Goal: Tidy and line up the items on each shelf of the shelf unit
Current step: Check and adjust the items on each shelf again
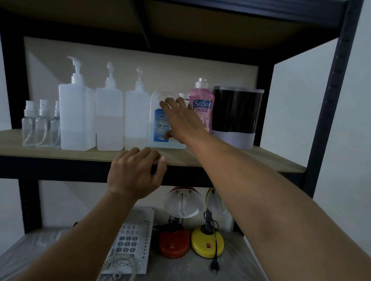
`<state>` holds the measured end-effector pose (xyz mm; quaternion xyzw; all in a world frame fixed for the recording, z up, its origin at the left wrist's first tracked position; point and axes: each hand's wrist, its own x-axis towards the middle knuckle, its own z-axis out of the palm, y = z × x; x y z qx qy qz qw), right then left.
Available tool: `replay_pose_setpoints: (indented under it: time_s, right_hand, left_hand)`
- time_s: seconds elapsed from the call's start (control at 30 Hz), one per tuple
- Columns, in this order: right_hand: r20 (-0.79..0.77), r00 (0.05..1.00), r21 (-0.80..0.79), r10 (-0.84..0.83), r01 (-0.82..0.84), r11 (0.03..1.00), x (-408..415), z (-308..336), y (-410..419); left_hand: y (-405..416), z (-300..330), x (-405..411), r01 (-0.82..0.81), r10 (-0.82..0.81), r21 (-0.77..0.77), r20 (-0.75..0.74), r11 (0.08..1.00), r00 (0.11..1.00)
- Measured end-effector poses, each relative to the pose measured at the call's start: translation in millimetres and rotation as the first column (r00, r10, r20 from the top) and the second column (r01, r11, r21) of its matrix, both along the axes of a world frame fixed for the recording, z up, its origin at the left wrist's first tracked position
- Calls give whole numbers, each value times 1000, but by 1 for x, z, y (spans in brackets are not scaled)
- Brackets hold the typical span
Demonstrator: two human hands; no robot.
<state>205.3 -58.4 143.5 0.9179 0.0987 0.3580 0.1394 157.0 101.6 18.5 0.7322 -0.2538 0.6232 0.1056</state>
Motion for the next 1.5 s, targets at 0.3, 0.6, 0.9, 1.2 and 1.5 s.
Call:
replay_pose_setpoints:
  time_s: [0.3, 0.6, 0.9, 1.2, 1.5]
  right_hand:
    - [9, 1000, -13, -8, 9, 1000, 12, 0, 5]
    - [10, 1000, -2, -6, 6, 1000, 20, 0, 5]
    - [10, 999, -28, -31, 31, 999, 33, -1, 4]
    - [34, 996, -110, -85, 88, 990, 45, 1, 3]
    - [37, 999, -142, -20, 25, 990, 28, 9, -14]
  left_hand:
    - [0, 0, -1, 25, -25, -2, -4, 1000, 1000]
    - [1, -1, 1, 37, -37, 15, -9, 999, 999]
    - [1, -2, 2, 36, -36, 14, -1, 999, 999]
    - [1, -1, 2, 37, -37, 5, 22, 999, 999]
    - [2, 0, 0, 23, -23, 9, -4, 1000, 1000]
